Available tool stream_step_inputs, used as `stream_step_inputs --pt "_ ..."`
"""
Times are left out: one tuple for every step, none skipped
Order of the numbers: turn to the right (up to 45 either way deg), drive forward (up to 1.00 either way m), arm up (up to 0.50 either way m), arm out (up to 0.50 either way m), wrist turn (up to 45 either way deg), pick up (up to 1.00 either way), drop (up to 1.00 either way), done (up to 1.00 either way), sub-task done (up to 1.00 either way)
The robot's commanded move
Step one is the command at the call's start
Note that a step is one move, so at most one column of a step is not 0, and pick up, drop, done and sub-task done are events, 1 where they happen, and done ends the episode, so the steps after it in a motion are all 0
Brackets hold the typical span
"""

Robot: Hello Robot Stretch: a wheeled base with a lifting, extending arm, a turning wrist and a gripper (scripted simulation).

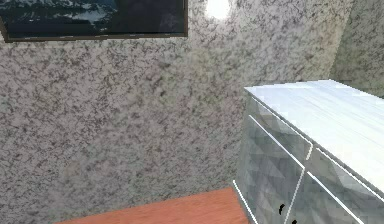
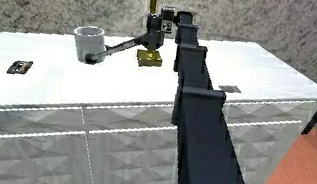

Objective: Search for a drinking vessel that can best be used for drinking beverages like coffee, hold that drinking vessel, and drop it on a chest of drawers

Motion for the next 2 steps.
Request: stream_step_inputs --pt "0.0 0.0 -0.12 0.0 0.0 0.0 0.0 0.0 0.0" --pt "0.0 0.0 0.0 0.0 0.0 0.0 1.0 0.0 0.0"
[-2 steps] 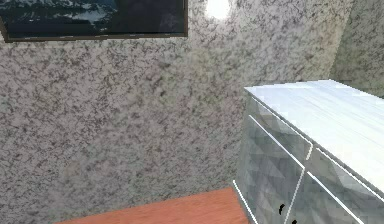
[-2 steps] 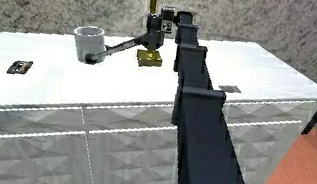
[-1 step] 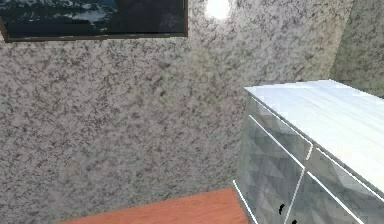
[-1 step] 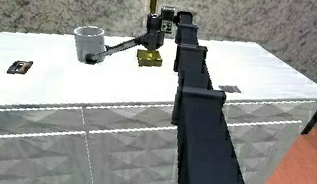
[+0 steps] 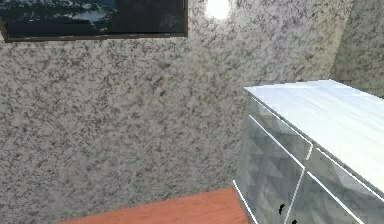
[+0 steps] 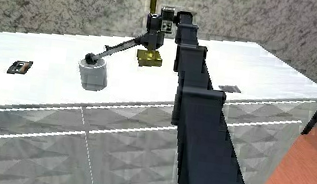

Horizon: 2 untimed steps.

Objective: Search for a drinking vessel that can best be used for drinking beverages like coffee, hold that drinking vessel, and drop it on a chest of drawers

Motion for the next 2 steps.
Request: stream_step_inputs --pt "0.0 0.0 0.0 -0.1 0.0 0.0 0.0 0.0 0.0" --pt "0.0 0.0 0.0 0.0 0.0 0.0 0.0 1.0 0.0"
